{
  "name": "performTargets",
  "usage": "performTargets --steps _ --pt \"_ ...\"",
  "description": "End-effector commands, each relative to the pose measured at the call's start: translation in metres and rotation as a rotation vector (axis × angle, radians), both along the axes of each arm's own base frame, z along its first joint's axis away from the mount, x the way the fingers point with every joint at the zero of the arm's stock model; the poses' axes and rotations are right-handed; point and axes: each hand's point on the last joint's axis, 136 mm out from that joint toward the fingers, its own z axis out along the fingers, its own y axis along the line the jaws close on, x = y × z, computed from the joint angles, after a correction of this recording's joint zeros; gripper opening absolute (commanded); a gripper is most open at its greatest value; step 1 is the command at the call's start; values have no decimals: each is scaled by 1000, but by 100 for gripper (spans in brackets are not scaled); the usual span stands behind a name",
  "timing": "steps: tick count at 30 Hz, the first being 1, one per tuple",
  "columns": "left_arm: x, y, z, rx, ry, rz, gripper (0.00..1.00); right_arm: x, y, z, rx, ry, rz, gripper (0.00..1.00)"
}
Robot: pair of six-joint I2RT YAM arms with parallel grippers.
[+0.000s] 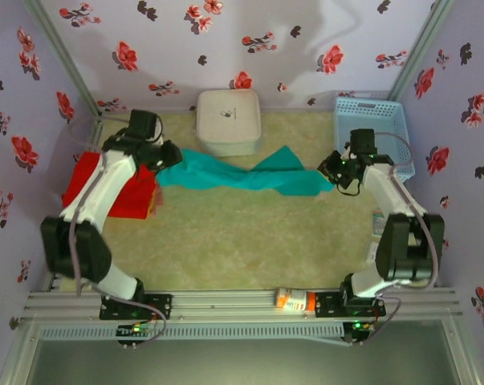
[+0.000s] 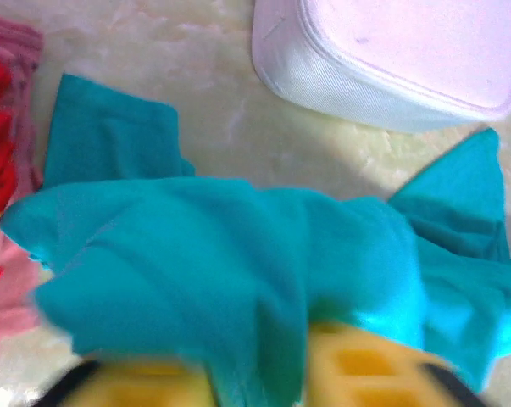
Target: Fold and stack the t-shirts
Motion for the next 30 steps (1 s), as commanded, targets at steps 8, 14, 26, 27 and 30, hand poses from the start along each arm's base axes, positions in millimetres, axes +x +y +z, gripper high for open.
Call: performTargets --steps 8,14,26,27,30 --pt "-1 10 -42 10 84 -16 49 -2 2 -17 -72 -65 61 89" --pt "-59 -1 -74 -42 107 -5 48 -31 6 -44 -165 -49 87 86" --pt "-139 16 -89 -20 107 48 48 -18 139 -46 -153 -111 259 83" --pt "-144 18 -88 -17 109 48 48 -19 150 -52 -143 -101 257 80" --pt "-157 22 -88 -9 122 47 48 -17 183 -61 -108 -111 249 75"
